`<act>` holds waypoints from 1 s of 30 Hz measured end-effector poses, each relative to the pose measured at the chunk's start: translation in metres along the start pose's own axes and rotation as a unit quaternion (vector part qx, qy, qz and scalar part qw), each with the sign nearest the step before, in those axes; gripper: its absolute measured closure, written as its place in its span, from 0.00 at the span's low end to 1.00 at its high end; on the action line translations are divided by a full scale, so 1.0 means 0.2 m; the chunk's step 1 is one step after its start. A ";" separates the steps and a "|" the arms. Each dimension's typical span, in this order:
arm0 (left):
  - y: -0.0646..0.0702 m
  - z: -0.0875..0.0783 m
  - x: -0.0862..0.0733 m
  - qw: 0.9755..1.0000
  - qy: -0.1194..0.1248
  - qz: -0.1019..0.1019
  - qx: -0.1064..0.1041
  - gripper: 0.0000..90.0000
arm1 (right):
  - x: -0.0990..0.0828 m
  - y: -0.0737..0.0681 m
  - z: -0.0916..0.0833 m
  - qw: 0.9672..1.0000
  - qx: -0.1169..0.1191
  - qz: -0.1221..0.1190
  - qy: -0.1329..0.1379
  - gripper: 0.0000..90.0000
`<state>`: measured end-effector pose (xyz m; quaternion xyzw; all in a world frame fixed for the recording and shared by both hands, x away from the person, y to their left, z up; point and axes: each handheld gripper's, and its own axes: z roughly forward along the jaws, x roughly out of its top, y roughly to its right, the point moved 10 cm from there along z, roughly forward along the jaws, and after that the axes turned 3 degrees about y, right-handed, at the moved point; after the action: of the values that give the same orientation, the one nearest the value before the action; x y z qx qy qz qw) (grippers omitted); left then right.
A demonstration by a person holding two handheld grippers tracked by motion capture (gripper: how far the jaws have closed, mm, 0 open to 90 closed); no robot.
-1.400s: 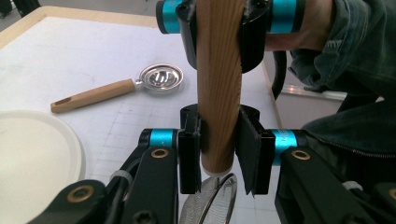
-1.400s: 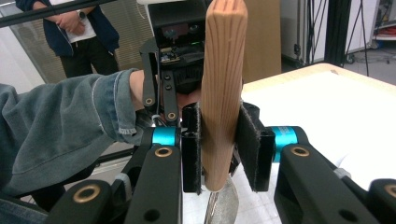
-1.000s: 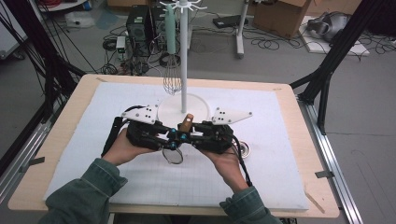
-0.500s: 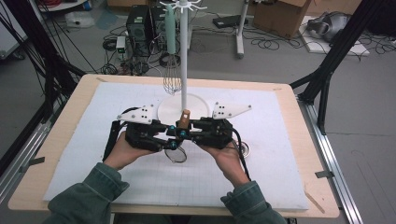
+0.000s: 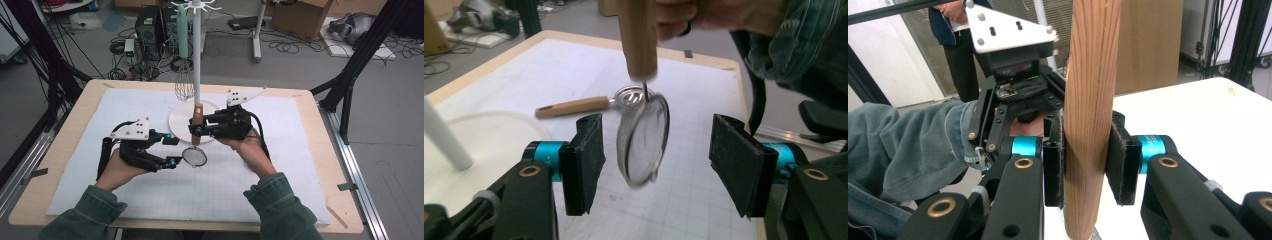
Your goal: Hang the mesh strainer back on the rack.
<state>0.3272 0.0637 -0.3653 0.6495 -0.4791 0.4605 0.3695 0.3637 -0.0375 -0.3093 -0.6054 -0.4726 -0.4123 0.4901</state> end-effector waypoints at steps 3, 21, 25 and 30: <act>-0.01 -0.03 -0.02 1.000 -0.001 0.001 0.016 0.38 | 0.03 0.02 -0.02 1.000 0.000 -0.001 -0.009 0.80; -0.03 -0.21 -0.11 0.996 0.016 -0.009 0.085 0.28 | 0.30 0.16 -0.09 1.000 0.000 -0.007 -0.019 0.80; -0.04 -0.24 -0.12 0.995 0.014 -0.010 0.096 0.26 | 0.34 0.18 -0.09 1.000 0.000 -0.011 -0.025 0.80; -0.06 -0.28 -0.14 0.994 0.018 -0.012 0.108 0.23 | 0.38 0.21 -0.08 1.000 0.004 -0.007 -0.024 0.80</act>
<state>0.3224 0.1262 -0.3757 0.6832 -0.4118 0.5167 0.3109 0.4205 -0.0443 -0.2410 -0.6097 -0.4900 -0.3990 0.4785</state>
